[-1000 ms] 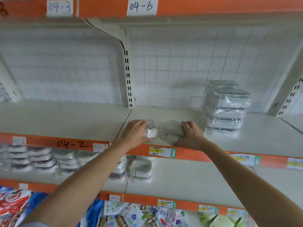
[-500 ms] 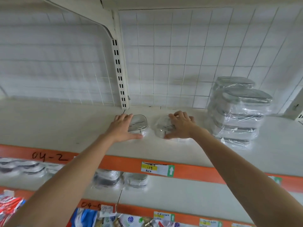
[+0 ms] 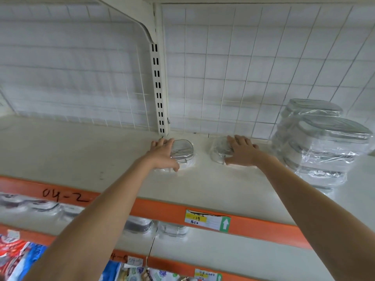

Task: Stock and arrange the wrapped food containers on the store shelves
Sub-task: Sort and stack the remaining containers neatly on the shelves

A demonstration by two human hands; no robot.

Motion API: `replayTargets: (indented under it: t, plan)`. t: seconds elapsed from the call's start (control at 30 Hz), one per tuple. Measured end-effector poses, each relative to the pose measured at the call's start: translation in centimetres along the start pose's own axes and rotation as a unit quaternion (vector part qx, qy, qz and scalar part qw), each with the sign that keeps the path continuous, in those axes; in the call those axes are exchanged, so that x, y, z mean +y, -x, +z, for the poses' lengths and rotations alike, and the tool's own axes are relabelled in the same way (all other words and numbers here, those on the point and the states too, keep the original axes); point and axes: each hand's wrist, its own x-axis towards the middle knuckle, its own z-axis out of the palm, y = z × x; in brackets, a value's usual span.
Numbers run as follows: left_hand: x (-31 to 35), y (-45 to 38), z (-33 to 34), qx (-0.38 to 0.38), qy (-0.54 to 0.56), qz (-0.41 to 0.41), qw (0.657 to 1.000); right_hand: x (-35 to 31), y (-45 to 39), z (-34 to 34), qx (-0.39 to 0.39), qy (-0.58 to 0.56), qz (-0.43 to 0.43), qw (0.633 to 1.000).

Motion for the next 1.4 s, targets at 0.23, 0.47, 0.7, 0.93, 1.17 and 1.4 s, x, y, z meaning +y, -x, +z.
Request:
replayTargets:
  t: [0.23,0.47,0.7,0.93,1.17,1.4]
  plan:
    - [0.2,-0.5,-0.9,-0.053,0.101,-0.048,0.992,-2.5,1.7,-2.2,0.015,0.126,-0.031,0.991]
    - [0.3,-0.2,-0.3,-0.019,0.022,-0.019,0.999,-4.8,3.1,-5.1,-0.027,0.038,0.009,0.999]
    - [0.5,1.4,-1.4,0.071,-0.108,-0.133,0.983,-2.5,2.8,-4.1,-0.125,0.088,-0.133,0.979]
    - [2.1,2.1,-4.8,0.082,-0.050,-0.081,0.992,-1.7,2.4,-4.6,-0.051,0.186,-0.003,0.981]
    - [0.0,1.7,-2.4,-0.025,-0.157,0.142,0.977,-1.0,1.8,-4.1,-0.021,0.093,-0.039,0.995]
    - [0.3,0.7,-2.6,-0.009,-0.165,0.122,0.979,-0.5,3.1,-2.4,0.006,0.021,-0.028,0.999]
